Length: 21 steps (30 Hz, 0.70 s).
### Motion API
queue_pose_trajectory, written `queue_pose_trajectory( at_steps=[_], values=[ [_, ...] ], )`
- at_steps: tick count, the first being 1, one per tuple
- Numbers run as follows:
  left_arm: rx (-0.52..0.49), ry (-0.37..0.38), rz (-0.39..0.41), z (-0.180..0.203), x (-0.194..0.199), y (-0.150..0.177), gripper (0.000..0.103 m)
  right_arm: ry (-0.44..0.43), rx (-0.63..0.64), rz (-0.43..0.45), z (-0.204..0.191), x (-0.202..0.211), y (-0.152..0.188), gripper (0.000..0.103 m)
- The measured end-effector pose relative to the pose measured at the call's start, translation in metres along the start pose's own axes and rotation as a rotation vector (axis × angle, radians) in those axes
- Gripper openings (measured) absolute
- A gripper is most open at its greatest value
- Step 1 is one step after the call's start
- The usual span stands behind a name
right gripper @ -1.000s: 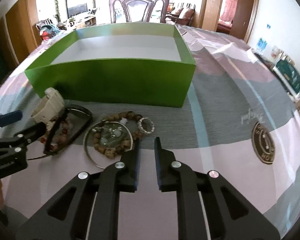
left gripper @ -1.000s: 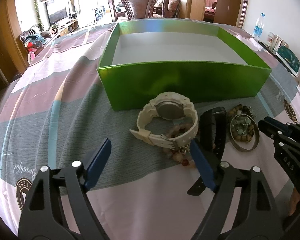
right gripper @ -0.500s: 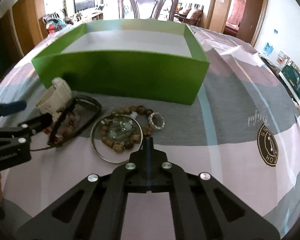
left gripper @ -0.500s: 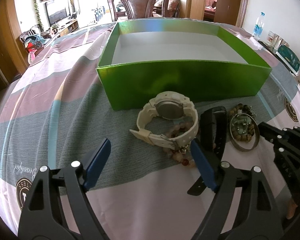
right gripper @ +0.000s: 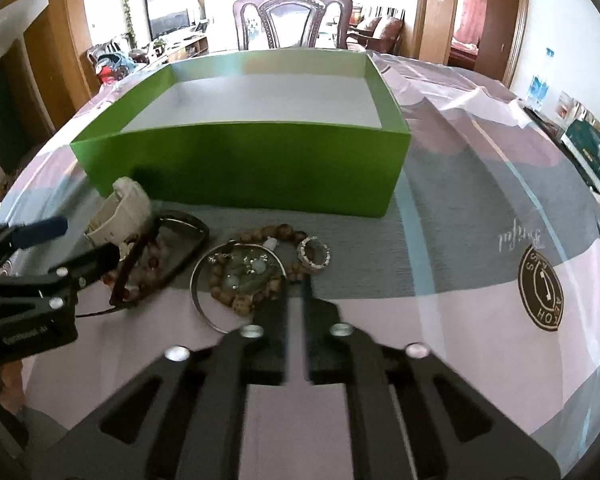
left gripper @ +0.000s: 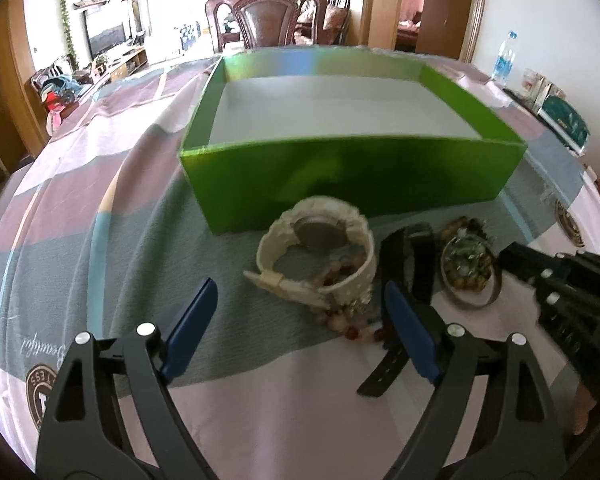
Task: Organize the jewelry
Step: 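Move the left tool to the white watch while the right tool approaches the black watch, then close the left tool on the white watch while the right tool grasps the black watch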
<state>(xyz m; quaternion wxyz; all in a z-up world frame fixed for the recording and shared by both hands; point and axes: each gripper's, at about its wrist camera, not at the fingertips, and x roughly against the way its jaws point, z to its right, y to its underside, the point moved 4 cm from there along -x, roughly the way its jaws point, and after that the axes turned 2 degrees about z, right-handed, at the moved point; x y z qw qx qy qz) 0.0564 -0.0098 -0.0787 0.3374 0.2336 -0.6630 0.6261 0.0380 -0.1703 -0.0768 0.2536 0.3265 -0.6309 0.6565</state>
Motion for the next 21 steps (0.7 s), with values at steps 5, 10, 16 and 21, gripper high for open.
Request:
queue_pose_trajectory(
  at_steps=[5,10,16,21],
  values=[
    [-0.035,-0.031,0.016,0.005,-0.013,-0.006,0.087,0.007,-0.004,-0.009,0.000,-0.005,0.001,0.033],
    [0.044,0.049,-0.009,-0.005,-0.022,-0.009,0.075,-0.001,-0.004,-0.019,0.000,-0.007,0.003,0.039],
    [0.071,0.046,0.012,-0.014,-0.011,-0.007,0.068,-0.007,-0.013,-0.018,-0.001,-0.006,0.006,0.040],
    [0.063,-0.045,0.056,-0.023,0.005,-0.008,0.068,-0.033,-0.035,0.005,0.002,-0.002,0.004,0.040]
  ],
)
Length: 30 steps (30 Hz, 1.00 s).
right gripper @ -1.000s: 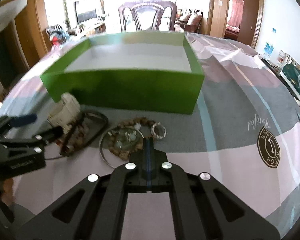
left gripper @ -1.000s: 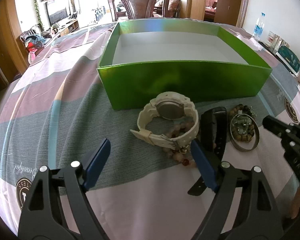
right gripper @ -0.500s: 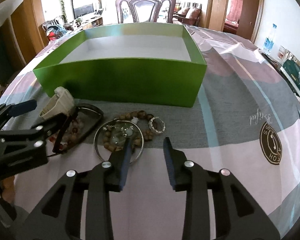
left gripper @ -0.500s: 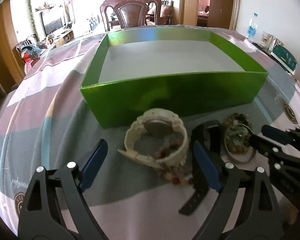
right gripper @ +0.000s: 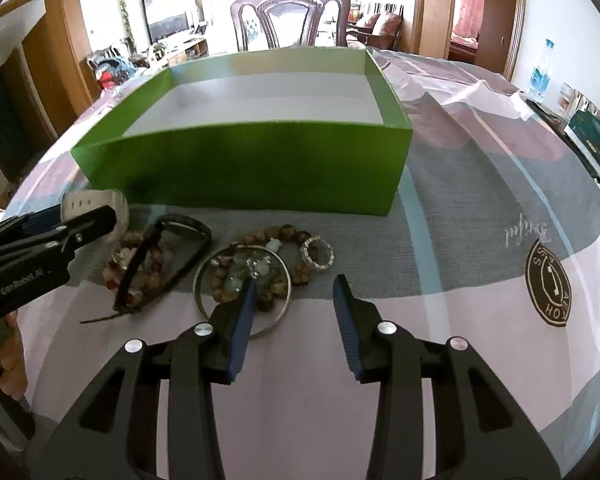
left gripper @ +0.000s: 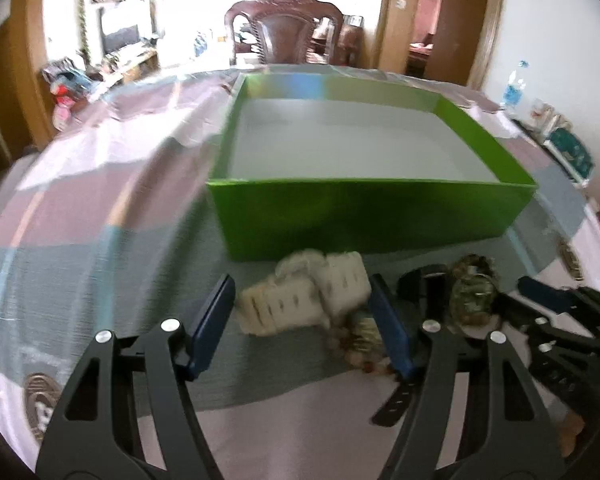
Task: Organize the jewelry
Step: 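Close the left tool on the white watch while the right tool grasps the black watch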
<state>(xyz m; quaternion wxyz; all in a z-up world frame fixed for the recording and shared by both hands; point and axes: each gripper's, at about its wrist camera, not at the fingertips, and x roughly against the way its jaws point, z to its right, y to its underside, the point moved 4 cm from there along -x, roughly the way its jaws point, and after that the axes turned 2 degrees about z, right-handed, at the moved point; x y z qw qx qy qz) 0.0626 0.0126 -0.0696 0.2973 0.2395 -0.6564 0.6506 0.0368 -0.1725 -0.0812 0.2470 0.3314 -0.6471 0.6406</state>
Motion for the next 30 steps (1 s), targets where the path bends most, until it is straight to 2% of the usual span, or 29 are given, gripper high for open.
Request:
queue_pose_trajectory(
  at_steps=[3,6,12,15,18,20,22,30],
  values=[
    [0.007,-0.018,-0.006,-0.006,0.001,-0.002,0.068,-0.018,-0.023,-0.019,0.003,0.002,-0.002,0.040],
    [0.009,-0.008,-0.019,-0.008,0.003,-0.002,0.068,-0.141,0.066,-0.107,-0.015,0.001,-0.010,0.040],
    [0.019,0.002,-0.027,-0.009,0.003,-0.003,0.070,-0.104,0.297,-0.092,-0.048,-0.010,-0.037,0.040],
    [0.029,0.006,-0.027,-0.011,0.003,-0.004,0.071,-0.095,0.397,-0.118,-0.064,-0.031,-0.041,0.040],
    [0.031,0.006,-0.026,-0.012,0.002,-0.004,0.073,-0.135,0.419,-0.139,-0.074,-0.044,-0.041,0.035],
    [0.035,0.011,-0.025,-0.014,0.002,-0.004,0.072,-0.151,0.420,-0.142,-0.075,-0.048,-0.041,0.020],
    [0.033,0.015,-0.027,-0.014,0.001,-0.004,0.069,-0.148,0.428,-0.139,-0.075,-0.049,-0.041,0.013],
    [0.022,0.022,0.027,-0.011,0.016,-0.010,0.067,-0.155,0.368,-0.072,-0.062,-0.023,-0.047,0.010]
  ],
)
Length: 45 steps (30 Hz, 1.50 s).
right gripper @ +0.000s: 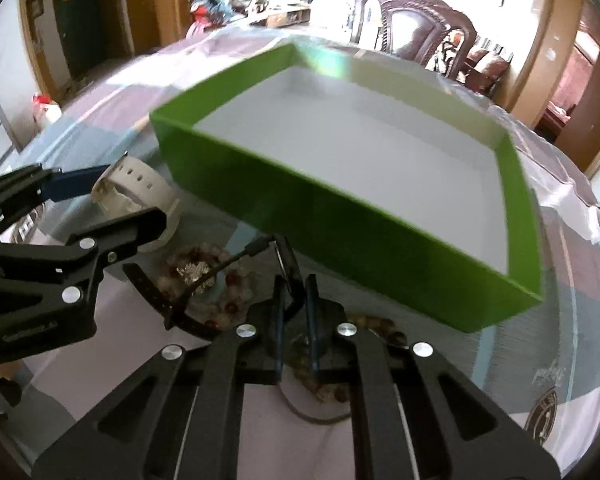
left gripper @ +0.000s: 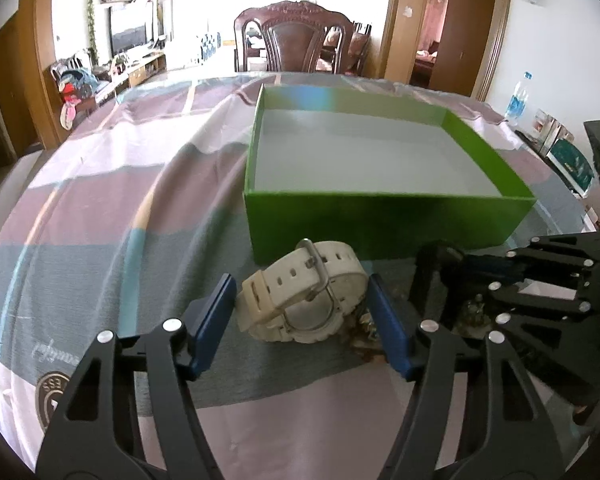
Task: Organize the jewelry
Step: 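Lower both watches into the green box and open both tools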
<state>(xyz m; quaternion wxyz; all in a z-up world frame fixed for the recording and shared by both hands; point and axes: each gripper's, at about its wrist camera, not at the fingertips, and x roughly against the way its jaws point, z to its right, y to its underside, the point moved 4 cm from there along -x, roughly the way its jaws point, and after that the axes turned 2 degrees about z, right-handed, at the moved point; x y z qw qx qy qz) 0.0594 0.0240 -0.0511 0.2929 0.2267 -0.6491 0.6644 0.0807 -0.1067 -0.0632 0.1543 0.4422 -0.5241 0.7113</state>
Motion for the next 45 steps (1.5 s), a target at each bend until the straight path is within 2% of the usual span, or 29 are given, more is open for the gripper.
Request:
queue_pose_trajectory(
  at_steps=[6,9,12,15,19,24,27,29,30,32,35,38,43,45],
  values=[
    [-0.031,0.011,0.048,0.010,0.030,-0.020,0.067,0.029,-0.036,0.098,0.020,0.039,-0.016,0.010],
    [-0.049,0.016,0.058,0.013,0.041,-0.043,0.067,0.071,-0.062,0.159,0.037,0.056,-0.032,0.010],
    [-0.064,-0.017,0.090,0.012,0.042,-0.078,0.067,0.121,-0.089,0.202,0.062,0.062,-0.053,0.010],
    [-0.072,-0.061,0.108,0.010,0.030,-0.100,0.068,0.151,-0.116,0.187,0.082,0.048,-0.063,0.010],
    [-0.032,-0.055,0.057,0.006,-0.010,-0.118,0.068,0.208,-0.170,0.102,0.103,0.001,-0.063,0.010],
    [-0.035,-0.027,-0.017,0.013,-0.045,-0.111,0.069,0.216,-0.203,0.039,0.114,-0.025,-0.051,0.011],
    [-0.041,-0.006,-0.038,0.017,-0.052,-0.107,0.072,0.200,-0.214,0.037,0.110,-0.022,-0.048,0.024],
    [-0.047,0.005,-0.029,0.018,-0.047,-0.105,0.073,0.194,-0.215,0.065,0.107,-0.010,-0.049,0.045],
    [-0.048,0.005,-0.026,0.017,-0.045,-0.105,0.074,0.206,-0.213,0.090,0.106,0.001,-0.048,0.046],
    [-0.055,0.014,-0.004,0.018,-0.035,-0.103,0.077,0.203,-0.203,0.116,0.102,0.018,-0.045,0.046],
    [-0.087,0.003,0.058,0.020,-0.014,-0.103,0.086,0.167,-0.208,0.124,0.095,0.040,-0.034,0.048],
    [-0.115,-0.015,0.088,0.023,-0.003,-0.105,0.086,0.130,-0.220,0.105,0.088,0.051,-0.020,0.048],
    [-0.096,0.014,0.020,0.023,0.006,-0.088,0.086,0.086,-0.232,0.046,0.074,0.051,0.006,0.048],
    [-0.117,0.028,-0.012,0.027,0.006,-0.073,0.086,0.104,-0.198,0.024,0.065,0.043,0.016,0.041]
  ],
)
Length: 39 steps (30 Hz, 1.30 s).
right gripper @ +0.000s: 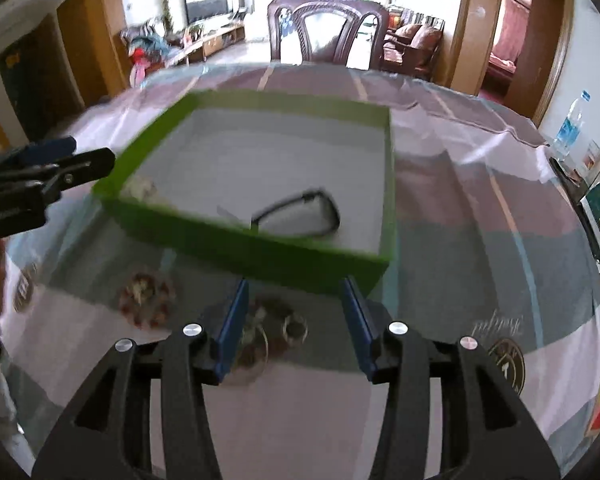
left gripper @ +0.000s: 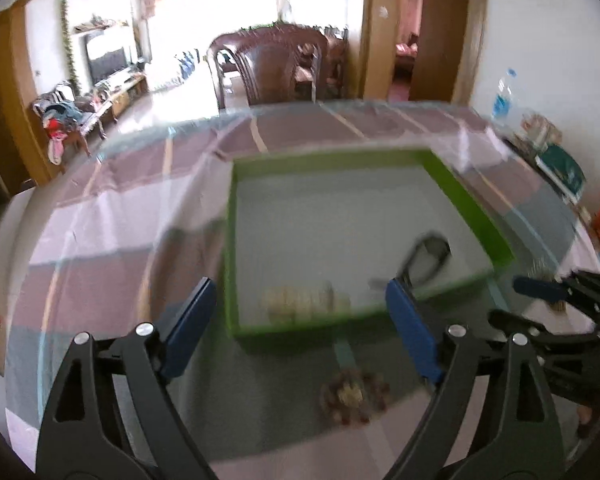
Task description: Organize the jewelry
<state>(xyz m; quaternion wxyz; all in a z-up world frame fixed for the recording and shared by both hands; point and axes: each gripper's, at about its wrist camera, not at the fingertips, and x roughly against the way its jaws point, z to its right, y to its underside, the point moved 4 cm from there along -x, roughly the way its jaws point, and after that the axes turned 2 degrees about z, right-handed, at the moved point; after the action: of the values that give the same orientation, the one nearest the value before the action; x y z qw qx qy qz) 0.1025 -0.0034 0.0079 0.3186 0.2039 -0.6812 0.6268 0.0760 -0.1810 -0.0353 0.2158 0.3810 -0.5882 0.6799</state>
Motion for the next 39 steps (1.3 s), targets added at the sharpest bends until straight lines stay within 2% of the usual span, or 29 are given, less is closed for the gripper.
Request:
queue_pose_trajectory(
  at_steps=[1,2,4,7,14,19,21,23,28,31,32,36,39],
  values=[
    [-0.017,0.003,-0.011,0.004,-0.001,0.008,0.086,0.005,0.014,-0.004,-0.003,-0.002,0.006,0.027],
    [-0.030,0.002,-0.018,0.006,-0.002,0.016,0.084,0.002,0.023,-0.015,-0.006,-0.006,0.011,0.023],
    [-0.058,-0.005,-0.038,0.012,-0.007,0.032,0.079,-0.037,0.016,-0.048,-0.009,-0.018,0.021,0.022],
    [-0.066,0.009,-0.069,0.014,-0.018,0.049,0.077,-0.059,0.016,-0.105,-0.013,-0.036,0.030,0.023],
    [-0.065,0.036,-0.156,0.012,-0.046,0.072,0.077,-0.065,0.048,-0.086,-0.020,-0.038,0.034,0.023],
    [-0.058,0.036,-0.180,0.009,-0.053,0.081,0.077,-0.095,0.060,-0.099,-0.022,-0.037,0.041,0.023],
    [-0.070,0.038,-0.178,0.011,-0.052,0.083,0.077,-0.095,0.068,-0.095,-0.023,-0.037,0.041,0.019],
    [-0.088,0.037,-0.178,0.016,-0.051,0.085,0.077,-0.091,0.063,-0.082,-0.021,-0.035,0.039,0.006],
    [-0.116,0.056,-0.189,0.024,-0.051,0.090,0.075,-0.122,0.032,-0.043,-0.014,-0.026,0.034,0.005],
    [-0.106,0.097,-0.188,0.026,-0.048,0.092,0.055,-0.149,0.013,-0.029,-0.011,-0.024,0.032,0.005],
    [-0.101,0.109,-0.187,0.026,-0.047,0.092,0.042,-0.152,0.009,-0.024,-0.010,-0.022,0.032,0.005],
    [-0.091,0.103,-0.169,0.026,-0.044,0.091,0.028,-0.134,-0.006,-0.014,-0.006,-0.022,0.028,0.005],
    [-0.085,0.106,-0.161,0.024,-0.042,0.090,0.026,-0.119,-0.011,-0.012,-0.003,-0.023,0.026,0.005]
  ],
)
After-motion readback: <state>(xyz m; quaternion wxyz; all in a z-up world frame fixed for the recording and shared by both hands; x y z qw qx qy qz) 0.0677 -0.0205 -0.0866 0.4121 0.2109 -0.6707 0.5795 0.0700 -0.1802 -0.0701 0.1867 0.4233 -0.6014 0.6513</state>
